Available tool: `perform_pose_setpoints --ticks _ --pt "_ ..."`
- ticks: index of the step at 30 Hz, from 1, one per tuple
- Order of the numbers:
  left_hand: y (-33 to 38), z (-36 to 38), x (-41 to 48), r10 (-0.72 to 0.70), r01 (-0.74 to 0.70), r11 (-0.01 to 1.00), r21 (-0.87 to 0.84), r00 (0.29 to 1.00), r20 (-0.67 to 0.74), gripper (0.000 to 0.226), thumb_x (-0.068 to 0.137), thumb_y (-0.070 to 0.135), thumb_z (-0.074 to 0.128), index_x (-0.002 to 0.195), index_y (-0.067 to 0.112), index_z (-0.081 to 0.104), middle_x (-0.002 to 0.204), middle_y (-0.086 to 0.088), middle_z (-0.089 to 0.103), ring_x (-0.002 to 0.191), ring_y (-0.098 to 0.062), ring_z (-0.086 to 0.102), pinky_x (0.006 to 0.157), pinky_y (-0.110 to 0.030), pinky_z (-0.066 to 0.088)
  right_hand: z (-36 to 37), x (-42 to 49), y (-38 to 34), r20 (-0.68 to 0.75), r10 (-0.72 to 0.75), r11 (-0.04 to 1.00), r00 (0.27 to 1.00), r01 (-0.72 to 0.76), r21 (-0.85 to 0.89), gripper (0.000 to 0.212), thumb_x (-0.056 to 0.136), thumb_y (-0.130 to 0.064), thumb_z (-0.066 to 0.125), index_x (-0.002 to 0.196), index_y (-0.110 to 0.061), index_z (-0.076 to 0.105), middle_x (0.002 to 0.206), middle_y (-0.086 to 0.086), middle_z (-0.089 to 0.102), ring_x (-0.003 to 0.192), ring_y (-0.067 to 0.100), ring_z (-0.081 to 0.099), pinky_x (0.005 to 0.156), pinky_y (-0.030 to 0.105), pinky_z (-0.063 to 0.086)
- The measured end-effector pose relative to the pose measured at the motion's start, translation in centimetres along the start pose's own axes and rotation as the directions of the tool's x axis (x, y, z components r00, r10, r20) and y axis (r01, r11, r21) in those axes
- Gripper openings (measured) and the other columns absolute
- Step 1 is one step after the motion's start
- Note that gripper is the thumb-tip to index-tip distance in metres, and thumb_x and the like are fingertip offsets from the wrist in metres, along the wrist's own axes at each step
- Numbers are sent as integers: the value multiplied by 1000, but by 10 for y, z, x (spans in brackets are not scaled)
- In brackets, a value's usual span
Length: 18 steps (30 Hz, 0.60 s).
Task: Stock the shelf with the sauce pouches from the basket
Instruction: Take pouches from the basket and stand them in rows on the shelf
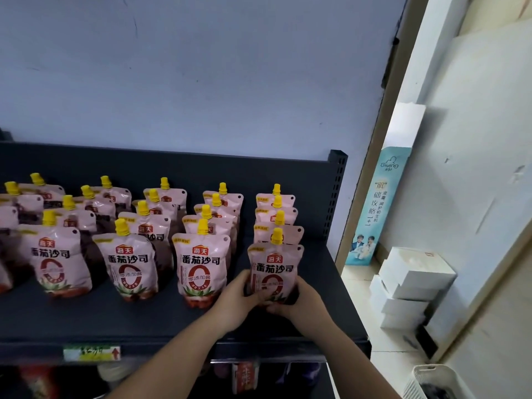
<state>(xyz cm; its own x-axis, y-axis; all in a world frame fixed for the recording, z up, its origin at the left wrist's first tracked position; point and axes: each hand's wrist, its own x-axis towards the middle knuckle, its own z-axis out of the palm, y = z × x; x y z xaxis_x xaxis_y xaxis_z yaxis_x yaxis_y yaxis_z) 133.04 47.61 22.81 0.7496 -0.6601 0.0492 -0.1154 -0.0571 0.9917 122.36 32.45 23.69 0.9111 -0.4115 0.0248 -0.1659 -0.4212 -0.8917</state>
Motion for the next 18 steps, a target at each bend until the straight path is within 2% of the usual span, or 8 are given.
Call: perform_pose_setpoints --ticks 4,8,14,16,18 --pt "1 0 0 -12 12 1000 0 1000 -4 35 80 18 79 111 27 64 111 3 74 106 -9 68 92 -28 55 -4 -1 -1 12 12 1000 1000 -12 -12 61 66 -24 90 119 -24 61 109 -11 72 103 1 66 81 11 49" --pt "3 -1 -2 -27 27 999 20 1000 8 37 77 27 81 111 27 67 110 8 75 106 -8 69 90 -23 55 -8 -1 -4 37 22 999 999 -20 -42 62 65 -25 90 120 -23 61 109 -11 73 103 2 66 81 11 49" --pt "11 -2 -5 -44 42 996 79 999 14 46 81 25 78 123 17 62 117 2 72 111 -12 66 101 -37 52 -8 -2 -6 44 48 997 998 -46 -56 63 66 -25 90 121 -25 59 110 -12 71 101 -2 63 72 6 46" --pt "14 -3 -8 -54 52 993 110 998 17 48 81 24 78 125 16 60 118 2 71 110 -12 66 101 -37 52 -9 -4 -7 60 58 995 996 -53 -85 62 67 -28 89 122 -25 60 110 -12 71 102 1 64 76 8 46" --pt "16 -4 -12 -64 61 984 166 998 13 54 79 26 80 127 15 57 119 4 70 110 -9 65 100 -31 52 -12 -5 -9 58 73 989 996 -65 -132 61 67 -31 89 121 -24 60 110 -12 70 102 3 63 81 15 46"
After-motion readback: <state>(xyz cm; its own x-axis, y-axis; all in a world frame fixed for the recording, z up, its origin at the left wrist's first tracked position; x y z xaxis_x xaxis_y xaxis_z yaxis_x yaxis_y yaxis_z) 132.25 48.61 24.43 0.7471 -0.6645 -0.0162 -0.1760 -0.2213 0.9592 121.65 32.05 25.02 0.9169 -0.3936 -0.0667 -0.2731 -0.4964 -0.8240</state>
